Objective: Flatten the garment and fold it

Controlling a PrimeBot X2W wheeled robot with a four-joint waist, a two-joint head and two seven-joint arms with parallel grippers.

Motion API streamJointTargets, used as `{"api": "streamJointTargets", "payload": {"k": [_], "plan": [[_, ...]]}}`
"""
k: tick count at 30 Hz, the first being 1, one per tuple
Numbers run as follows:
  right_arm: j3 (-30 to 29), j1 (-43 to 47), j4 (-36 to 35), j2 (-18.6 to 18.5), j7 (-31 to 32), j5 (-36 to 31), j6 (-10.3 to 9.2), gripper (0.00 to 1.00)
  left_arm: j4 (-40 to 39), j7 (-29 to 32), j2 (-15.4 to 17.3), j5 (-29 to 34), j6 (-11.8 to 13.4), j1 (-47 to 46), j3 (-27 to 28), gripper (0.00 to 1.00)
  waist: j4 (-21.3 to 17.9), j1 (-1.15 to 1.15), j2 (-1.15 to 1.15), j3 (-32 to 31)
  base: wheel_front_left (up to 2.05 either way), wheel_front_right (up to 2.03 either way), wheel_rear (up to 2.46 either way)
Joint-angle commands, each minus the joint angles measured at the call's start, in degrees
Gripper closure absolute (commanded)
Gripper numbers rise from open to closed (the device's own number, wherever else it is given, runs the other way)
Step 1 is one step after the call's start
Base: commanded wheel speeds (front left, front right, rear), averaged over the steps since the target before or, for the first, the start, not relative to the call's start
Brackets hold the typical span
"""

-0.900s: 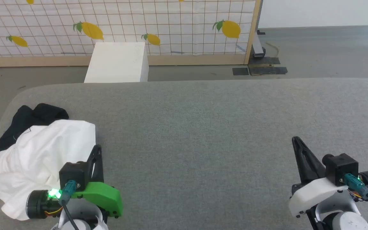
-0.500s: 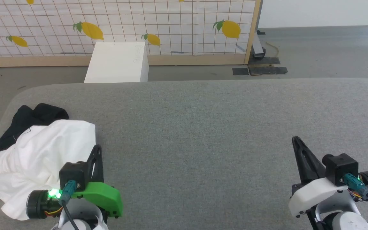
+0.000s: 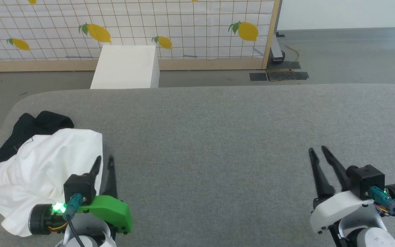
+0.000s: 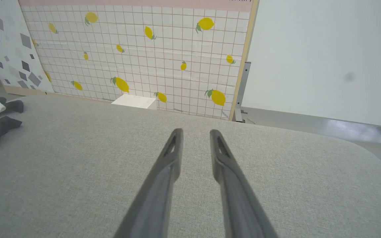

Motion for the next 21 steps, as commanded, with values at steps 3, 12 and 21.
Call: {"api": "streamJointTargets", "payload": {"k": [3,12,21], "plan": [[-0.17,0.22,0.35,0.00,-0.43,0.59,0.00,0.00,0.26,-0.38,-0.01,-0.32,-0.03,0.10,-0.04,0.00,0.01,0.00,0.00,0.02,0.00,0.00,0.00],[-0.79,0.65,1.23,0.00,-1.51,1.90,-0.01,0.00,1.27,-1.47,-0.03,-1.20,-0.09,0.21,-0.23,0.00,0.00,0.00,0.00,0.01,0.00,0.00,0.00],[-1.26,1.10,2.05,0.01,-2.59,2.90,-0.01,0.00,2.24,-2.56,-0.01,-2.07,-0.04,0.21,-0.16,0.00,0.50,0.00,0.00,-0.15,0.00,0.00,0.00]]}}
